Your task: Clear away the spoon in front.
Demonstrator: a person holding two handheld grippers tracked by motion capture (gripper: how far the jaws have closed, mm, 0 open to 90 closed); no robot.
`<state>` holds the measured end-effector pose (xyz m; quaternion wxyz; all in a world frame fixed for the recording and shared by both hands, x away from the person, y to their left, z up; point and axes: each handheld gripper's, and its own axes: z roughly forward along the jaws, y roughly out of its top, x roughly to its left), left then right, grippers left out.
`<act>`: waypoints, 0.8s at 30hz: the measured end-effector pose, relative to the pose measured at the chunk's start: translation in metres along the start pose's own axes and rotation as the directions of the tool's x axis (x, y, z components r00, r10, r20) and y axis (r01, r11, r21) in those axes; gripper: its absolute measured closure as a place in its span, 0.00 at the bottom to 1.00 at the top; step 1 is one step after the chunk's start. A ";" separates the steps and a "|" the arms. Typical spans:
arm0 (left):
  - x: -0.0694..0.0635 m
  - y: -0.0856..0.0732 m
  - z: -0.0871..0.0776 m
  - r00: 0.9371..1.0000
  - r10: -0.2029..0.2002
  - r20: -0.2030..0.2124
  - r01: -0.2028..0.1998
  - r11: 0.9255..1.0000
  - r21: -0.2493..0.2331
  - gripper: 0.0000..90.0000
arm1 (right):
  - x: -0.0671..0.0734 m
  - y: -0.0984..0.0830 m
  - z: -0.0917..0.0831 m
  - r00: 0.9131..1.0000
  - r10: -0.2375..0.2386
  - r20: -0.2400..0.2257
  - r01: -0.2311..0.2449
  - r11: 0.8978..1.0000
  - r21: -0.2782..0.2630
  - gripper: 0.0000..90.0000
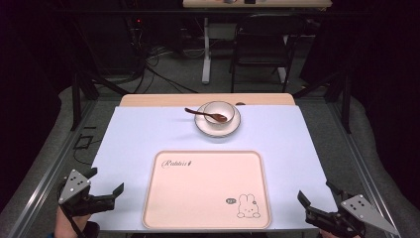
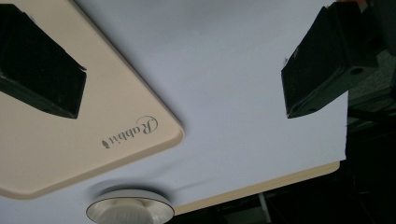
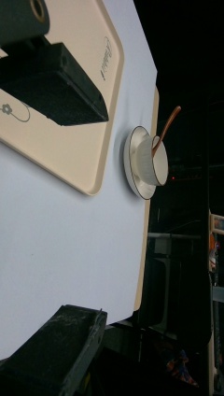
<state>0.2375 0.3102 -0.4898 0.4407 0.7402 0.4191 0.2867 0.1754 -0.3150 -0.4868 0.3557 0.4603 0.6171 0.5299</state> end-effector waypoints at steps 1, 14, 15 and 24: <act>0.000 0.000 0.000 1.000 0.000 0.000 0.000 1.000 0.000 0.00 | 0.000 0.000 0.000 1.000 0.000 0.000 0.000 1.000 0.000 0.05; 0.000 0.002 0.002 0.999 -0.010 0.031 0.009 0.999 0.037 0.00 | 0.000 0.000 0.001 1.000 -0.008 -0.006 0.008 1.000 0.004 0.05; 0.000 0.002 0.002 0.999 -0.010 0.031 0.009 0.999 0.037 0.00 | 0.000 0.000 0.001 1.000 -0.008 -0.006 0.008 1.000 0.004 0.05; -0.001 0.006 0.005 0.999 -0.006 0.039 0.006 1.000 -0.005 0.00 | 0.000 0.000 0.001 1.000 -0.012 -0.011 0.012 1.000 0.012 0.05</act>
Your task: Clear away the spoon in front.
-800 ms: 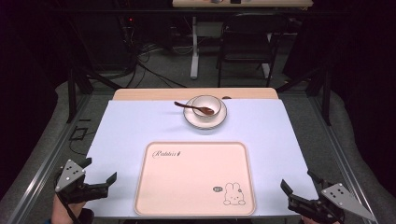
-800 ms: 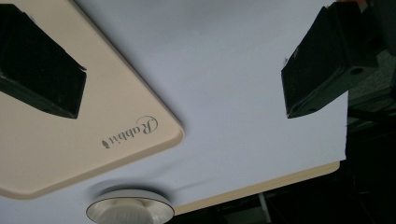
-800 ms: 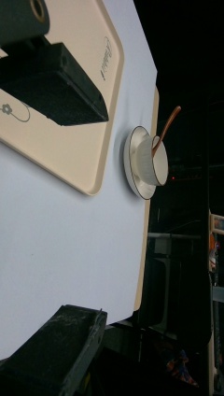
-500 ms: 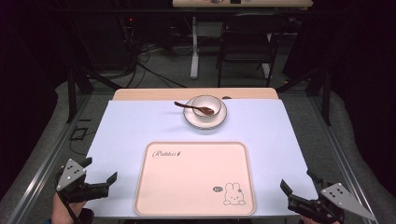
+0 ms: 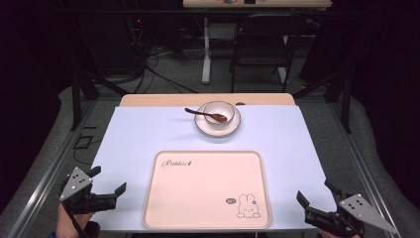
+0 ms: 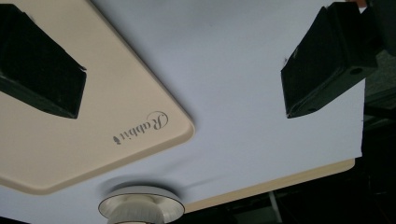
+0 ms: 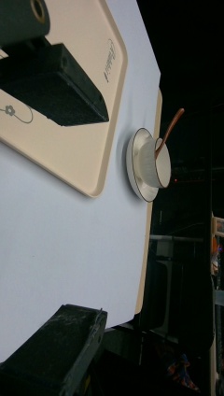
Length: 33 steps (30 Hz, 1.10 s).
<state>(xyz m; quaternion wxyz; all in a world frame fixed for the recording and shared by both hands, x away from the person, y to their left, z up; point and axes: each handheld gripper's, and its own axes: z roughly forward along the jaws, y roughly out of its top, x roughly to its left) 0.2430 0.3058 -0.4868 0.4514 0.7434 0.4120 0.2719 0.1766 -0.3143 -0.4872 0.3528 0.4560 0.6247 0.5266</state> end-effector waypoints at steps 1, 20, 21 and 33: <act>-0.001 0.001 0.001 1.000 0.002 -0.003 -0.002 1.000 0.003 0.00 | -0.001 0.000 0.000 1.000 0.005 0.003 -0.005 1.000 -0.003 0.05; -0.019 0.024 0.030 1.000 0.019 -0.003 -0.019 1.000 0.001 0.00 | 0.000 0.001 0.004 1.000 -0.002 -0.005 0.002 1.000 0.002 0.05; -0.021 0.025 0.031 1.000 0.017 -0.010 -0.018 1.000 -0.011 0.00 | 0.000 0.001 0.003 1.000 -0.002 -0.004 0.002 1.000 0.000 0.05; -0.033 0.039 0.057 1.000 0.024 -0.004 -0.024 1.000 -0.002 0.00 | -0.002 0.000 0.002 1.000 0.001 0.001 -0.001 1.000 -0.004 0.05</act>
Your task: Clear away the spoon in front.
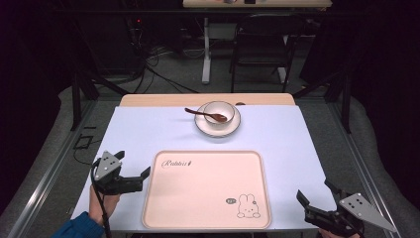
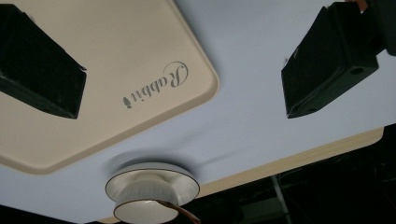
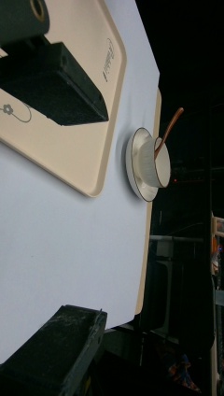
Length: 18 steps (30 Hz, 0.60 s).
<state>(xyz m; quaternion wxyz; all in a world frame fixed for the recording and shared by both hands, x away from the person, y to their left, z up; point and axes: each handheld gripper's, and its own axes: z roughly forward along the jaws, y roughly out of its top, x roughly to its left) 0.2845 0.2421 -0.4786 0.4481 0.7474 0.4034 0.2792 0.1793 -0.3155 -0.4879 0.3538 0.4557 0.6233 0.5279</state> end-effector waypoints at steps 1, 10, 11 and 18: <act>-0.001 0.002 0.004 1.000 -0.003 0.006 0.003 1.000 0.005 0.00 | 0.000 0.000 0.000 1.000 0.003 0.001 -0.003 1.000 0.001 0.05; -0.012 0.017 0.030 0.999 -0.007 0.048 0.006 1.000 0.012 0.00 | 0.001 0.000 -0.001 1.000 0.003 0.008 -0.003 1.000 0.004 0.05; -0.013 0.019 0.033 0.999 -0.003 0.049 0.003 1.000 0.005 0.00 | 0.000 0.000 -0.001 1.000 0.003 0.008 -0.003 1.000 0.005 0.05; -0.014 0.032 0.052 1.000 -0.014 0.003 0.014 1.000 -0.019 0.00 | 0.001 0.000 -0.001 1.000 0.004 0.006 -0.004 1.000 0.005 0.05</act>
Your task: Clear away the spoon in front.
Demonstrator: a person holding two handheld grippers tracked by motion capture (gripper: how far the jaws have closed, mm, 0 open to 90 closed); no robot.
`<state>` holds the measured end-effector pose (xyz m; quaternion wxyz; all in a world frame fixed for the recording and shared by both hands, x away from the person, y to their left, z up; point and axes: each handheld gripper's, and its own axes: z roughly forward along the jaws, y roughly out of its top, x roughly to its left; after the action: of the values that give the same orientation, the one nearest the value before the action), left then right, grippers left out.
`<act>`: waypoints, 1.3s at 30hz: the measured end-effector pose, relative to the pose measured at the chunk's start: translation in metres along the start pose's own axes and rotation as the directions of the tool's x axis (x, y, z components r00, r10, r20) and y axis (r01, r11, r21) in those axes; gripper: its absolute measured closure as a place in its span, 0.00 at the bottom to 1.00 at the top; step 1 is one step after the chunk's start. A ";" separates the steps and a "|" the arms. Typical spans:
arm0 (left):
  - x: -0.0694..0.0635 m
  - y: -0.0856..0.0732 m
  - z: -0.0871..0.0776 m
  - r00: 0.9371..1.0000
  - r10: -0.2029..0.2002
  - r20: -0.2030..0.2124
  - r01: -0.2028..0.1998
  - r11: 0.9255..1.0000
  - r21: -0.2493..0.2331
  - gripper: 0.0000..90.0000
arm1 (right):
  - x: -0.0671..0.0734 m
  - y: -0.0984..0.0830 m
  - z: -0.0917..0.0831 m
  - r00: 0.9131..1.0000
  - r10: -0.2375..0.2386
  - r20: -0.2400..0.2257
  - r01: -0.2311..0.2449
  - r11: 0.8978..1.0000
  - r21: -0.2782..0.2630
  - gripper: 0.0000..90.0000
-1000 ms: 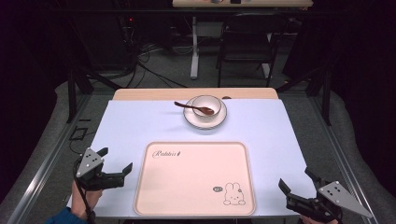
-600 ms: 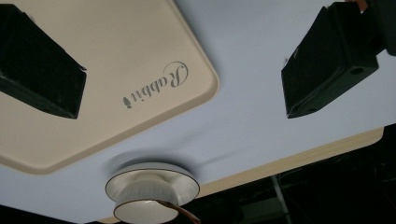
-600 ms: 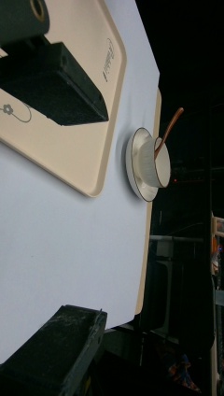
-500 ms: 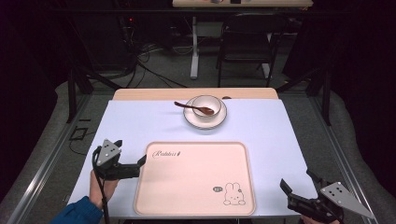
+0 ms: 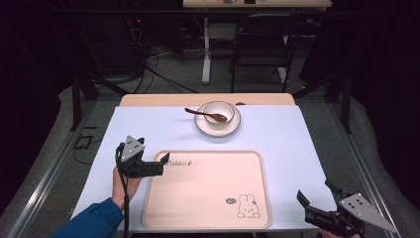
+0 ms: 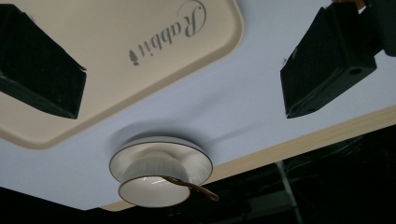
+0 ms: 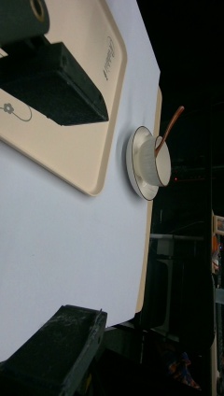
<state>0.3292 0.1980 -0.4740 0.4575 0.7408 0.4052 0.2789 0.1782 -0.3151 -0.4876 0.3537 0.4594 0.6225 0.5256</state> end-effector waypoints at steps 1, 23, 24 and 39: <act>0.001 0.001 0.003 1.000 -0.013 -0.009 0.014 1.000 0.002 0.00 | 0.000 0.000 0.000 1.000 -0.002 0.001 0.002 1.000 -0.001 0.05; -0.006 0.033 0.077 0.998 -0.050 -0.028 0.050 0.998 0.022 0.00 | 0.000 0.000 0.002 1.000 -0.003 -0.007 0.003 1.000 -0.004 0.05; -0.005 0.034 0.081 0.998 -0.056 -0.029 0.056 0.998 0.023 0.00 | 0.000 0.000 0.002 1.000 -0.002 -0.008 0.002 1.000 -0.006 0.05; -0.008 0.049 0.127 0.990 -0.140 -0.031 0.142 0.988 0.066 0.00 | -0.001 0.000 0.001 1.000 0.008 -0.001 -0.008 1.000 0.000 0.05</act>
<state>0.4418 0.1215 -0.4848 0.4453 0.7215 0.4719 0.2418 0.1795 -0.3157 -0.4882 0.3512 0.4616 0.6208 0.5275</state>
